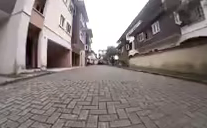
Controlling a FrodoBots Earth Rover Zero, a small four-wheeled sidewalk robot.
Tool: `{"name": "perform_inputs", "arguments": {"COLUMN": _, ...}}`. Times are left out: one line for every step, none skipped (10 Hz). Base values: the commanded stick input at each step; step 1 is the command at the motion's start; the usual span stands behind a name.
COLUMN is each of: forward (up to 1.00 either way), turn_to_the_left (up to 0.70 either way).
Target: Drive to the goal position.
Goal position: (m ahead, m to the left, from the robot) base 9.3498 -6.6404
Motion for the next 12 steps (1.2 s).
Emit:
{"name": "perform_inputs", "arguments": {"forward": 0.7, "turn_to_the_left": 0.0}}
{"name": "perform_inputs", "arguments": {"forward": 0.7, "turn_to_the_left": 0.0}}
{"name": "perform_inputs", "arguments": {"forward": 0.7, "turn_to_the_left": 0.0}}
{"name": "perform_inputs", "arguments": {"forward": 0.7, "turn_to_the_left": 0.0}}
{"name": "perform_inputs", "arguments": {"forward": 0.7, "turn_to_the_left": 0.0}}
{"name": "perform_inputs", "arguments": {"forward": 0.7, "turn_to_the_left": 0.0}}
{"name": "perform_inputs", "arguments": {"forward": 0.7, "turn_to_the_left": 0.0}}
{"name": "perform_inputs", "arguments": {"forward": 0.7, "turn_to_the_left": 0.0}}
{"name": "perform_inputs", "arguments": {"forward": 0.7, "turn_to_the_left": 0.0}}
{"name": "perform_inputs", "arguments": {"forward": 0.7, "turn_to_the_left": 0.0}}
{"name": "perform_inputs", "arguments": {"forward": 0.7, "turn_to_the_left": 0.0}}
{"name": "perform_inputs", "arguments": {"forward": 0.7, "turn_to_the_left": 0.0}}
